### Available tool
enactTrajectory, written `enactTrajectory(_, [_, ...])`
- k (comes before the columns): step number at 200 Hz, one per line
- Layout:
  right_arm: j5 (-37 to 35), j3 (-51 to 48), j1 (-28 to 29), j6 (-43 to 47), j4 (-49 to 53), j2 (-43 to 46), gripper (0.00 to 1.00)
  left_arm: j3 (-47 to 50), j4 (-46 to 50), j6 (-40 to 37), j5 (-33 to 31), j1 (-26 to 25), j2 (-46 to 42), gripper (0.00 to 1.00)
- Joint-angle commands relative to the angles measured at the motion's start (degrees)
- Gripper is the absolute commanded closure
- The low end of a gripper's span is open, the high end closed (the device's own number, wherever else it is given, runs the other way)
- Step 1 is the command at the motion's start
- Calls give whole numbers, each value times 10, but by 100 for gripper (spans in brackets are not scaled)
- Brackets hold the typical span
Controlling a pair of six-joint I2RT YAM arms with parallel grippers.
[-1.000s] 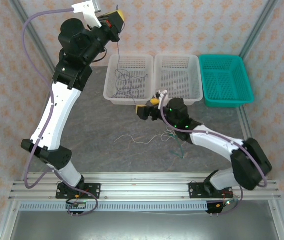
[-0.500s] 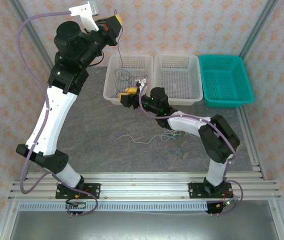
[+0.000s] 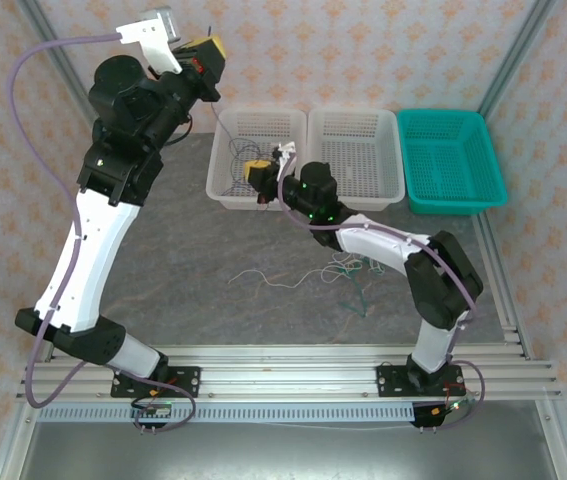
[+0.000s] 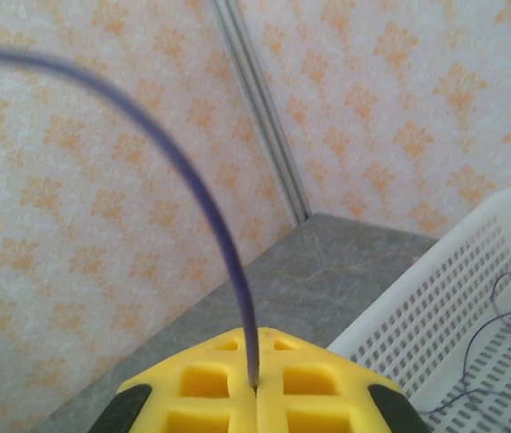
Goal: Untangle the cables
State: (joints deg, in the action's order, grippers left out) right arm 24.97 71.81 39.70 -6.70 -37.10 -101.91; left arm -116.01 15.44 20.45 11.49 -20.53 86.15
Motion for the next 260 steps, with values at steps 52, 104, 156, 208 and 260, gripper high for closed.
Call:
enactTrajectory(52, [-55, 207, -40, 58, 129, -84, 100, 64, -14, -52, -78, -1, 86, 100])
enactTrajectory(104, [-107, 292, -65, 77, 241, -207, 100, 72, -43, -44, -76, 11, 219, 100])
enactTrajectory(156, [-84, 288, -71, 84, 329, -203, 39, -7, -24, 14, -109, 17, 349, 66])
enactTrajectory(208, [-87, 213, -71, 99, 390, -92, 30, -139, 111, 47, -129, 27, 366, 34])
enactTrajectory(260, [-90, 182, -75, 63, 513, -5, 17, -156, 172, 73, -60, 45, 311, 30])
